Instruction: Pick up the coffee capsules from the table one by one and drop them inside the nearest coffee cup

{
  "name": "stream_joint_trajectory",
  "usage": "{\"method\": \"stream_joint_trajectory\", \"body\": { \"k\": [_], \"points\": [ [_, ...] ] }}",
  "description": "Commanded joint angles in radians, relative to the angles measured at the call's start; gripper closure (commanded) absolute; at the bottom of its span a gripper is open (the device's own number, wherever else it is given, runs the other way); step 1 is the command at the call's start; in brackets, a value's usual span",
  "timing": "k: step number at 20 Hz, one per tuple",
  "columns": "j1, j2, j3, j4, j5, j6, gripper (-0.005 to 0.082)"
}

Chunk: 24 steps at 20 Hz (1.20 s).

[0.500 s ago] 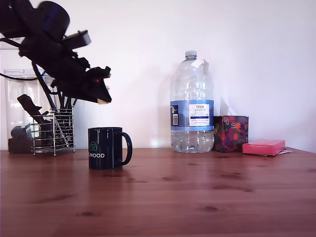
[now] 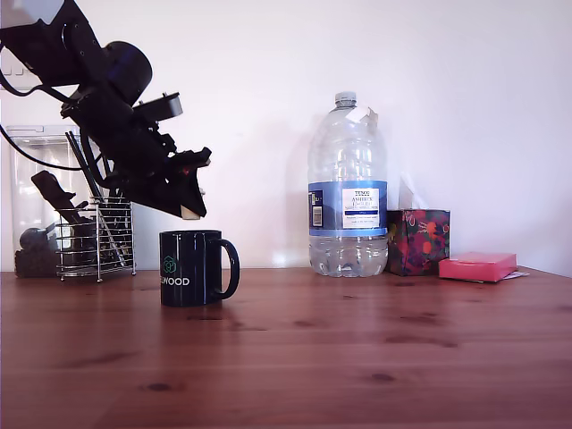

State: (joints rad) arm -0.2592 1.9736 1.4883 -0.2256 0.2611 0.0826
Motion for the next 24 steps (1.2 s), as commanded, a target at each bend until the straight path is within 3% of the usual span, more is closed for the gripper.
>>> {"method": "stream_joint_trajectory", "body": {
  "k": [1, 5, 6, 8, 9, 17, 19, 23, 24],
  "points": [
    [0.000, 0.029, -0.001, 0.002, 0.000, 0.004, 0.0589],
    [0.000, 0.029, -0.001, 0.011, 0.000, 0.004, 0.0581],
    [0.000, 0.029, -0.001, 0.013, 0.000, 0.004, 0.0509],
    [0.000, 0.029, -0.001, 0.017, 0.001, 0.005, 0.0211],
    [0.000, 0.029, 0.000, 0.017, 0.000, 0.005, 0.0122],
    [-0.001, 0.028, 0.000, 0.011, 0.000, 0.005, 0.0116],
    [-0.002, 0.017, 0.000, -0.007, 0.000, 0.005, 0.0197],
    [-0.006, -0.043, 0.000, -0.077, 0.001, 0.004, 0.0701],
    [-0.006, -0.063, 0.000, -0.107, 0.000, 0.004, 0.0794]
  ]
}}
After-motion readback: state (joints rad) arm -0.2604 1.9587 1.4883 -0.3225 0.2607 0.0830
